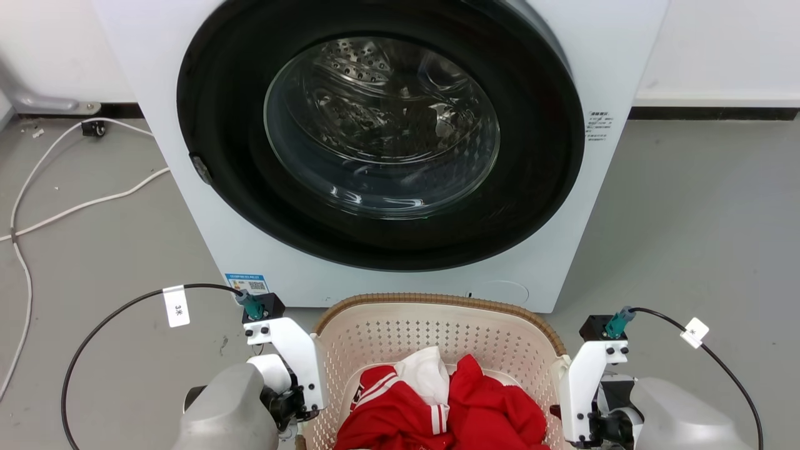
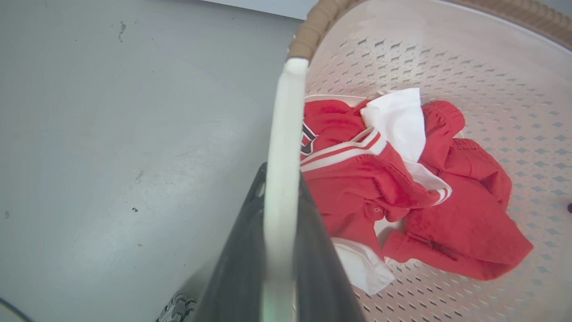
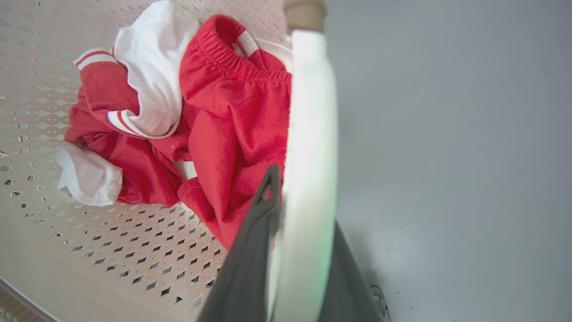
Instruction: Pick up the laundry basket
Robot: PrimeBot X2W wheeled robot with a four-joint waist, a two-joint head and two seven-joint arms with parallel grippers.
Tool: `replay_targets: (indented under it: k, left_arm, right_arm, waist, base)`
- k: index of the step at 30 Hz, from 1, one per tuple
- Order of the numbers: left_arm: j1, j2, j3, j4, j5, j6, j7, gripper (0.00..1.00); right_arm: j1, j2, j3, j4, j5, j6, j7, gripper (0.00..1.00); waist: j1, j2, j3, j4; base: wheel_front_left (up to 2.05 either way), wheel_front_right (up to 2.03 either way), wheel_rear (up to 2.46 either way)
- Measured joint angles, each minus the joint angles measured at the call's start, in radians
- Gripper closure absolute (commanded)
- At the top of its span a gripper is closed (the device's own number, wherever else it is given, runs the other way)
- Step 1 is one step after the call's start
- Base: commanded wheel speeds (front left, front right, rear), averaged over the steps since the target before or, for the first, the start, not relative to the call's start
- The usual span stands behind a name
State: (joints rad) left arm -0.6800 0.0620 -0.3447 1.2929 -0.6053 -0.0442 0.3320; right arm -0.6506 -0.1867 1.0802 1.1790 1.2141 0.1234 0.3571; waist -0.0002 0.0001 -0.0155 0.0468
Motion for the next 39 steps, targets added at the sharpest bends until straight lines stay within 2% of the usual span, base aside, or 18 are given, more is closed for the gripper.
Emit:
replay_targets:
  k: [16,39]
  left_arm:
    - [0.019,-0.002,-0.012,0.0,-0.017,0.001,0.013,1.0]
    - [0.019,-0.004,-0.036,0.001,-0.032,-0.004,-0.032,1.0]
  right_arm:
    - [0.008,0.008,0.028,0.013,0.011,0.0,-0.014,1.0]
    - [-0.004,0.016,0.065,0.03,0.026,0.0,-0.03,1.0]
  waist:
    - [0.0001,0.0,-0.018,-0.004]
    - [0.0002,0.0,-0.02,-0.033]
  base:
    - [0.0,0.0,0.0]
    - [0.0,0.0,0.0]
